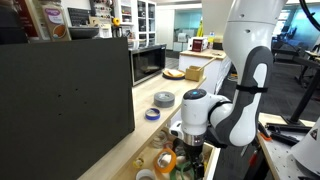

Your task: Take out green masking tape from the open drawer and place it on the countertop

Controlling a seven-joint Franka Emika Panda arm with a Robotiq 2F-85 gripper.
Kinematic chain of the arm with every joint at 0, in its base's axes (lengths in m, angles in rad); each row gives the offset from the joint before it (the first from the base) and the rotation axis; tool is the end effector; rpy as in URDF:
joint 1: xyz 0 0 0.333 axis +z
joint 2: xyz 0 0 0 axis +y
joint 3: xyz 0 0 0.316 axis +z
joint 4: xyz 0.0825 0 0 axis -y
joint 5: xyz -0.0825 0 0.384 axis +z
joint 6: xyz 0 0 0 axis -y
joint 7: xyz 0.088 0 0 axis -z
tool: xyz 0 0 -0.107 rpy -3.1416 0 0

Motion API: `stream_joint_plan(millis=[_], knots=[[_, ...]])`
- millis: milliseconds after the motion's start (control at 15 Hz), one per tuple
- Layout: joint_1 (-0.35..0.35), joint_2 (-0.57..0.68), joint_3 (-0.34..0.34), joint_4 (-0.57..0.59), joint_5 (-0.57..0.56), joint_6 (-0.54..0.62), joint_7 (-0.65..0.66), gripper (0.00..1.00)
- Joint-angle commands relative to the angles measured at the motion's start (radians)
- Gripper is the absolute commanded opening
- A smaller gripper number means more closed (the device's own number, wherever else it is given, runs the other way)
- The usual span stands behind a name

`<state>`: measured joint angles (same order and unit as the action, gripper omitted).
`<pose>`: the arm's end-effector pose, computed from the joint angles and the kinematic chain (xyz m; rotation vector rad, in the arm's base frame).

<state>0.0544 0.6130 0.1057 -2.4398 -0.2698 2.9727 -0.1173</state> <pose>0.4336 0.0970 0.0577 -3.0073 -0.8132 0.1074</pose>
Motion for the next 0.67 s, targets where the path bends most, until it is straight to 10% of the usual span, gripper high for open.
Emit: stream_joint_plan(millis=[0,600], knots=[[0.008,0.016,-0.019,0.019,0.018,-0.003,-0.036,0.67],[0.011,0.007,-0.041,0.011,0.014,0.003,-0.050,0.07]])
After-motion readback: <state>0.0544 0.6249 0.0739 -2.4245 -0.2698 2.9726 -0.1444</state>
